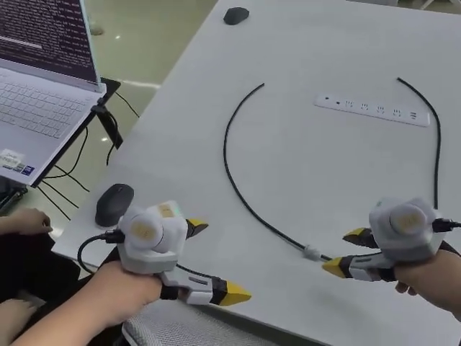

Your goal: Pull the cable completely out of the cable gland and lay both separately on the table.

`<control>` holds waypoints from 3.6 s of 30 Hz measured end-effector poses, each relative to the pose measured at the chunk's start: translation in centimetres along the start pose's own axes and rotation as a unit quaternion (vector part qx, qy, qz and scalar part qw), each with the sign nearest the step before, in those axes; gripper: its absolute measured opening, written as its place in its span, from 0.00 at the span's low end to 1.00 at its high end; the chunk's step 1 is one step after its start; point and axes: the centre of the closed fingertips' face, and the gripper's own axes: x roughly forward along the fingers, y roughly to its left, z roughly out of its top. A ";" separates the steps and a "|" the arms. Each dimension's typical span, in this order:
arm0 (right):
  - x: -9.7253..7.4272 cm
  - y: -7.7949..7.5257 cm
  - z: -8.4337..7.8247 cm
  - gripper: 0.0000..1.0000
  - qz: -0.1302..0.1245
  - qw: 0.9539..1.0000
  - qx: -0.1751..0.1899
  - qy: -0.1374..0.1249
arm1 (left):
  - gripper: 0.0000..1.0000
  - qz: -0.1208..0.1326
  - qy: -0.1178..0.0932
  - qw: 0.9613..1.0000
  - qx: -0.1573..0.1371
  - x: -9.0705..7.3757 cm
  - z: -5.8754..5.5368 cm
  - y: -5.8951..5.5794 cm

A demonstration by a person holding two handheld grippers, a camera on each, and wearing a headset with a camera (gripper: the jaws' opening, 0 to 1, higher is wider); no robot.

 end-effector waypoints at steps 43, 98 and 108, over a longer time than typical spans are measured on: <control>4.0 0.7 -0.6 0.12 0.044 0.995 -0.054 0.074 | 0.90 -0.007 -0.003 1.000 -0.021 -0.9 -0.4 -0.4; -2.0 5.4 1.6 0.06 0.078 0.996 -0.018 0.027 | 0.87 -0.059 -0.037 0.998 0.006 0.6 3.8 -4.3; -3.7 7.3 2.6 0.06 0.088 0.996 -0.031 0.011 | 0.86 -0.079 -0.038 0.996 0.034 1.6 5.2 -5.6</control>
